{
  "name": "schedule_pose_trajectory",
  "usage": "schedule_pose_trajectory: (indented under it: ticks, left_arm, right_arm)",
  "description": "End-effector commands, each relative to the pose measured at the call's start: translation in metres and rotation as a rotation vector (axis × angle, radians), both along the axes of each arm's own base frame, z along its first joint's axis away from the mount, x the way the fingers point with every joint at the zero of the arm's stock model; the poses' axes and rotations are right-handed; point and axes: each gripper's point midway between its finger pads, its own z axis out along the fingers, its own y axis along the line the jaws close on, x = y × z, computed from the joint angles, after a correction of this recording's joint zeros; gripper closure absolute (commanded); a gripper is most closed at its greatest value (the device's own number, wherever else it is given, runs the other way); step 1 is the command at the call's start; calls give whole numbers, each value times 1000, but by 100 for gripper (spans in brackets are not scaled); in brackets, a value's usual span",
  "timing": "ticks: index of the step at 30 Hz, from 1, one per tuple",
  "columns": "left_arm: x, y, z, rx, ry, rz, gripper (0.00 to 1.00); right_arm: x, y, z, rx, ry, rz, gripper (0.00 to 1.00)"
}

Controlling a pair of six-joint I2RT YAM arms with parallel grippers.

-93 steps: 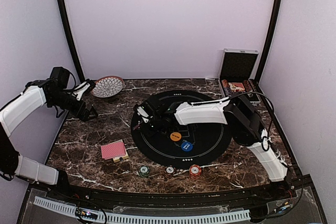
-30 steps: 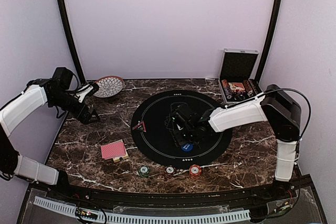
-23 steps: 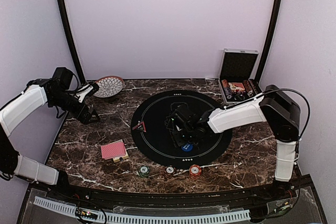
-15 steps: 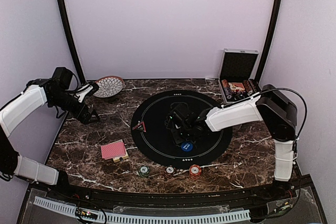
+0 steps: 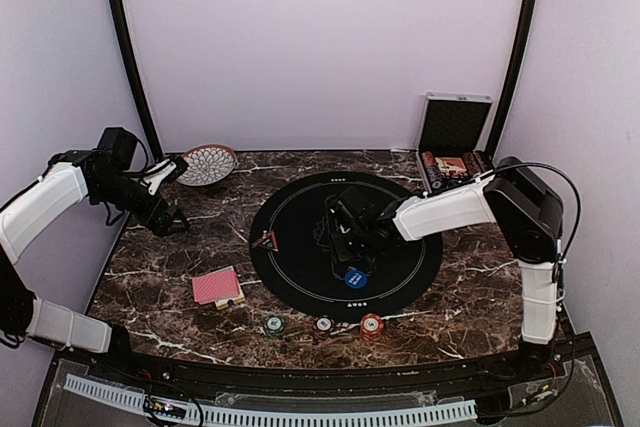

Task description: Distribute texas hold em gaming equipment

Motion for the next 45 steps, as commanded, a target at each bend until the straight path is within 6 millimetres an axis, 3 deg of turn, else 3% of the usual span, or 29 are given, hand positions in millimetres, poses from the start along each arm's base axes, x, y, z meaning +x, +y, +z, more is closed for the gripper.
schedule_pose_trajectory:
  ticks: [1, 9, 16, 21, 45]
  left_arm:
    - [-3, -3, 14, -5, -37, -20, 1]
    - [-2, -5, 16, -15, -40, -21, 1]
    - [-4, -4, 17, -15, -44, -19, 1]
    - [-4, -4, 18, -14, -47, -19, 1]
    - [-4, -6, 15, -19, -27, -33, 1]
  right_arm:
    - [-3, -24, -11, -58, 30, -50, 36]
    - [-17, -30, -15, -3, 73, -85, 47]
    - [-7, -27, -16, -20, 49, -90, 54]
    - [13, -27, -18, -32, 31, -105, 64]
    - [135, -22, -25, 21, -18, -227, 61]
